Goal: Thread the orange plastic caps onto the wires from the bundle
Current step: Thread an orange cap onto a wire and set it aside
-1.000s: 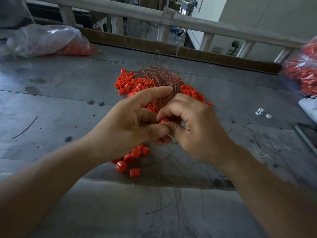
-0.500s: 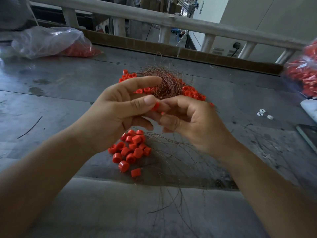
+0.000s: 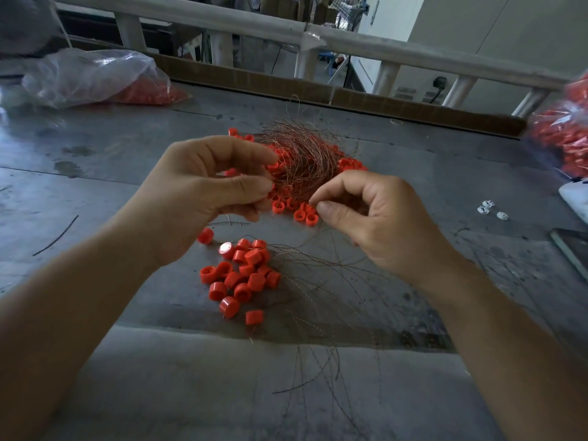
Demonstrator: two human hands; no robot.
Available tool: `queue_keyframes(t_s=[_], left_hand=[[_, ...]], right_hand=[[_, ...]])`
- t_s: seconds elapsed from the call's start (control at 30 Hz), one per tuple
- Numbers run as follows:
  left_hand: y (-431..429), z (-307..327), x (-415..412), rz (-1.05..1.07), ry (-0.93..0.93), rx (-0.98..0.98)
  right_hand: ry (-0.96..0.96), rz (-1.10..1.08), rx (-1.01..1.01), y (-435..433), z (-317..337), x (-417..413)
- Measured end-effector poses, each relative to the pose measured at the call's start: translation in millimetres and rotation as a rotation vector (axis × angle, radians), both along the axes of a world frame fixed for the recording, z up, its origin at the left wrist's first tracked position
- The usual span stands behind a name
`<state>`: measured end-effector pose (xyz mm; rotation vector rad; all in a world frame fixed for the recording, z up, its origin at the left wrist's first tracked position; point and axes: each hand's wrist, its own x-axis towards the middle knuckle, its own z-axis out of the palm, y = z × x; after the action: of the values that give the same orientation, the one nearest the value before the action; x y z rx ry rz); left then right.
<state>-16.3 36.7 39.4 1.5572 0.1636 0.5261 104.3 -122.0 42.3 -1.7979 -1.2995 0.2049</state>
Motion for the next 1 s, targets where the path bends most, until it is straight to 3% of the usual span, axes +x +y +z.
queue_keyframes(t_s=[0.13, 0.4, 0.5, 0.7, 1.0], left_hand=[[2.0, -2.1, -0.5, 0.086, 0.181, 0.396], [13.9, -12.4, 1.8, 0.11, 0.377, 0.493], [18.3, -18.1, 5.6, 0.228, 0.358, 0.488], [29.5, -29.3, 17.6, 0.515, 0.406, 0.747], [42.8, -47.0, 31.8, 0.513, 0.454, 0.877]], right_hand=[[-0.129, -0.025, -0.085, 3.0, -7.2, -2.0], [-0.213, 0.039, -0.232, 8.1, -18.3, -4.4], [-0.25, 0.055, -0.283, 7.7, -19.7, -4.4], [-0.259, 0.039, -0.333, 6.3, -18.8, -3.5], [-0.207, -0.042, -0.285, 3.9, -13.9, 2.3]])
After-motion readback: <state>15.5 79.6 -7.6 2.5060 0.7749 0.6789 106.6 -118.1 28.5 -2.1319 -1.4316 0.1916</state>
